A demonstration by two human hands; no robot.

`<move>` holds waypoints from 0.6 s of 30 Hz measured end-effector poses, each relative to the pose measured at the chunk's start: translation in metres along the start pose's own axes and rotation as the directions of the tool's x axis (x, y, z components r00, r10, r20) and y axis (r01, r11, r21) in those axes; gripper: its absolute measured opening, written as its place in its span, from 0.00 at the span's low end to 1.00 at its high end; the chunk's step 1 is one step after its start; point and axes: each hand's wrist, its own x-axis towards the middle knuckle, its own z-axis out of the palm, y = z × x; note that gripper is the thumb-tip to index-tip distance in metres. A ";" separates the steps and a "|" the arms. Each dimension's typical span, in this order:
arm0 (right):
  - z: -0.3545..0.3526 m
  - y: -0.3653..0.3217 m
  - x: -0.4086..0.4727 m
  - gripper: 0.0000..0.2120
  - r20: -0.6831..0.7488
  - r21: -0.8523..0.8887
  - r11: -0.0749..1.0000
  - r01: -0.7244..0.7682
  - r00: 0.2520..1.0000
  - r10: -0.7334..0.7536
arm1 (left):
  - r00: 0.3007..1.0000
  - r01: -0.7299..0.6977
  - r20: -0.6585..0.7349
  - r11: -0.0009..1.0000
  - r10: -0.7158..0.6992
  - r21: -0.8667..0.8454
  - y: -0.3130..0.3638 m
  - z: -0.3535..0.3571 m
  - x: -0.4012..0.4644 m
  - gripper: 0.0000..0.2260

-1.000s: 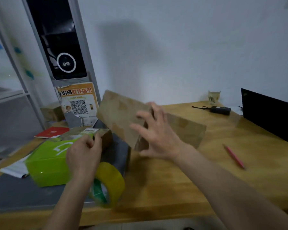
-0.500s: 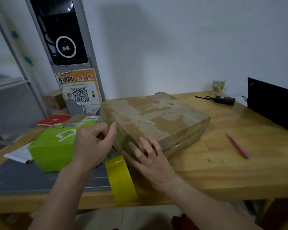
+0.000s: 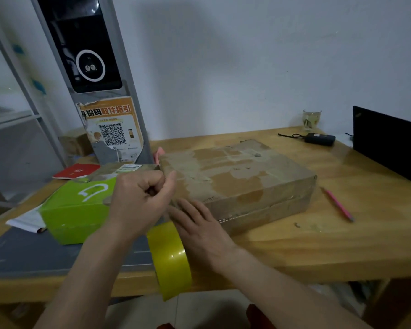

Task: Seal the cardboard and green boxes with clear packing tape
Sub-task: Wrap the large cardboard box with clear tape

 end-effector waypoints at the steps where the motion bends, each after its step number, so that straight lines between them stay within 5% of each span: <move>1: -0.002 0.003 0.001 0.30 -0.038 0.097 0.995 -0.026 0.999 0.029 | 1.000 0.006 0.014 1.000 -0.005 -0.009 0.000 -0.001 0.000 0.21; 8: -0.030 0.047 -0.001 0.24 0.104 0.350 0.851 -0.391 0.919 0.379 | 0.989 0.059 0.138 0.998 -0.056 -0.013 0.023 0.005 0.010 0.24; 12: -0.041 0.074 -0.007 0.35 0.285 0.214 0.701 -0.680 0.730 0.621 | 0.954 0.096 0.285 0.995 -0.090 -0.005 0.037 0.014 0.013 0.24; 14: -0.050 0.079 -0.018 0.34 0.325 0.446 0.562 -0.696 0.711 0.623 | 0.938 0.107 0.333 0.994 -0.096 -0.015 0.042 0.019 0.018 0.22; 18: -0.090 0.060 -0.026 0.31 0.202 0.905 0.118 -0.408 0.659 0.725 | 0.940 0.119 0.313 0.990 -0.139 0.081 0.053 0.039 0.039 0.22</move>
